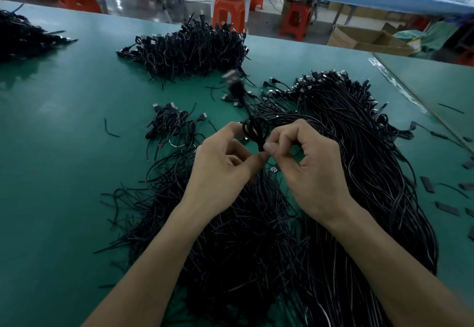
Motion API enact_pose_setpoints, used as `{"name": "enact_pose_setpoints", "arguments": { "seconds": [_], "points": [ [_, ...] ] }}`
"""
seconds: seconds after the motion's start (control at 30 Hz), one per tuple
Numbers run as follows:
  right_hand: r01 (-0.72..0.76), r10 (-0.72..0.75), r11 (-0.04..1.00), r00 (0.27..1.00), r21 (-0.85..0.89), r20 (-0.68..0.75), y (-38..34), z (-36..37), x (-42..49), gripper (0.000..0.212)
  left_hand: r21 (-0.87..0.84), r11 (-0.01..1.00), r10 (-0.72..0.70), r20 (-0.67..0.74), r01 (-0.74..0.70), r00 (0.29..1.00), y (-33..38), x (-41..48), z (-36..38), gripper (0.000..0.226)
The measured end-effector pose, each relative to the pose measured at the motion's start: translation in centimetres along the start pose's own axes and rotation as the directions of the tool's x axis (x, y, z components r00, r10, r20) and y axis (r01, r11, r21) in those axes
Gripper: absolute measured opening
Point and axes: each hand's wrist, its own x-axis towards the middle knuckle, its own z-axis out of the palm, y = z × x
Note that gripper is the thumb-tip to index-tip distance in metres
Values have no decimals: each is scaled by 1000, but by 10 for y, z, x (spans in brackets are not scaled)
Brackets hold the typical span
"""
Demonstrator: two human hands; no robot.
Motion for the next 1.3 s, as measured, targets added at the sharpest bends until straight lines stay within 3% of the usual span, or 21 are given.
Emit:
{"name": "enact_pose_setpoints", "arguments": {
  "seconds": [0.13, 0.37, 0.5, 0.6, 0.7, 0.9, 1.0, 1.1, 1.2, 1.3],
  "points": [
    [-29, 29, 999, 1000, 29, -5, 4, 1, -2, 38, -75, 996, -38, 53, 42, 998, 1, -2, 3, 25],
    [-190, 193, 971, 981, 147, -9, 8, 8, -8, 37, 55, 983, 180, -84, -176, 980, 5, -1, 2, 25],
    [-250, 246, 947, 968, 203, 44, 7, 6, -5, 35, -112, 987, 103, -81, -112, 991, 11, -3, 3, 11],
    [-255, 245, 956, 966, 147, 86, 6, 1, 2, 37, -114, 993, 30, -51, -36, 998, 6, -3, 3, 48],
    [-312, 294, 936, 947, 163, 127, 7, -3, 5, 46, -58, 997, 47, -49, -50, 998, 8, -3, 6, 59],
    [-295, 281, 934, 955, 202, 96, 8, -5, 7, 38, 147, 967, 220, -72, -208, 973, 9, -5, 8, 42],
    [-300, 291, 928, 954, 220, 75, 10, -7, 8, 42, 146, 967, 224, -79, -211, 971, 9, -4, 8, 47],
    [-286, 285, 937, 958, 202, 36, 10, -7, 8, 42, 43, 983, 183, -74, -181, 980, 12, -4, 9, 35],
    [-266, 274, 946, 962, 184, -15, 8, -5, 5, 40, 141, 971, 203, -62, -193, 977, 12, -6, 9, 13],
    [-247, 261, 956, 962, 158, -77, 6, -3, 3, 42, 221, 955, 212, -49, -197, 976, 10, -6, 9, 13]
  ]
}}
